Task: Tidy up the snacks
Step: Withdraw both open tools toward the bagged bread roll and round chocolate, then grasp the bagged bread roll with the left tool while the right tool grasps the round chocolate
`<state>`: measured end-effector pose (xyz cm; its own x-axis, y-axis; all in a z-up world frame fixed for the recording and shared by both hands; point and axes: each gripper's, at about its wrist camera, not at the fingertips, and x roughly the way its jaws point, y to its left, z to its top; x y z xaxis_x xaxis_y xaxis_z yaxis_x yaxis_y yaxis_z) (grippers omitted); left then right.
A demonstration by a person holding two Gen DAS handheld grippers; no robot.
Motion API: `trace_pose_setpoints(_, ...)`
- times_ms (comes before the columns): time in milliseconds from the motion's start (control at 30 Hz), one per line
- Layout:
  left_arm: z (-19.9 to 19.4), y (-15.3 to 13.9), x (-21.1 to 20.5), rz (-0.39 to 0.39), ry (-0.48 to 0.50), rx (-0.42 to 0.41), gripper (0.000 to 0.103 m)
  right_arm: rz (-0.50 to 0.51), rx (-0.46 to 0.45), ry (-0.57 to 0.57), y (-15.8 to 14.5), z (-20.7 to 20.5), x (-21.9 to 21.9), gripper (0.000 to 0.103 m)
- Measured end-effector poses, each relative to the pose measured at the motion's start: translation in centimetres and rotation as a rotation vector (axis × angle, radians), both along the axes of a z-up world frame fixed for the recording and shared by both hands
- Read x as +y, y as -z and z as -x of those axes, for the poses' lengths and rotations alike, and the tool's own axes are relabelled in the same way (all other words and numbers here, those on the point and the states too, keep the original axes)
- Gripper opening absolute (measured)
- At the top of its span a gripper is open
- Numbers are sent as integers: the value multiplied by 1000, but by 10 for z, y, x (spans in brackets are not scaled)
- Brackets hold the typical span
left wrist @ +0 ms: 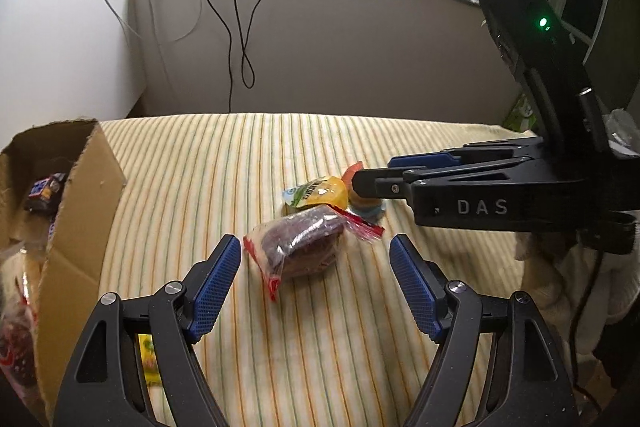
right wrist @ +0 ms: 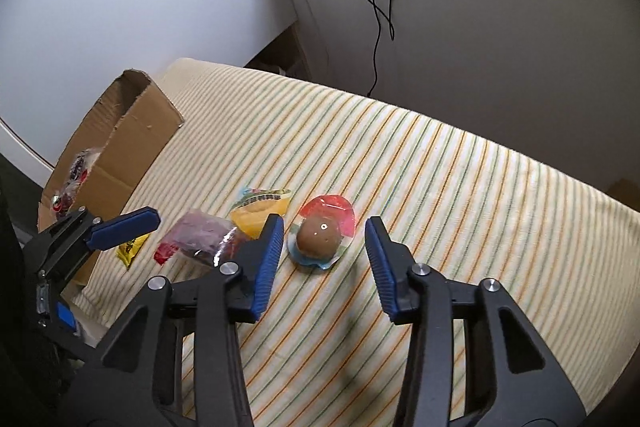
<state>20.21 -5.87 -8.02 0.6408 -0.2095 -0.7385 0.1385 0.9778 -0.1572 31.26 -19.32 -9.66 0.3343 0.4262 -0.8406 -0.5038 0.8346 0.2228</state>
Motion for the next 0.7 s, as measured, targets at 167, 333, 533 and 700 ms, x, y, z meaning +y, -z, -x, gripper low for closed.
trace_pose_setpoints(167, -10, 8, -3, -18, -7, 21, 77, 6, 22, -19, 10, -6, 6, 45)
trace_pose_setpoints(333, -13, 11, -5, -7, -1, 23, 77, 20, 20, -35, 15, -7, 10, 42)
trace_pose_setpoints(533, -15, 11, -6, 3, 18, 11, 61, 42, 5, -37, 14, -3, 10, 35)
trace_pose_setpoints(700, -11, 9, -8, 0, 17, -4, 51, 60, -12, -41, 12, 1, 12, 34)
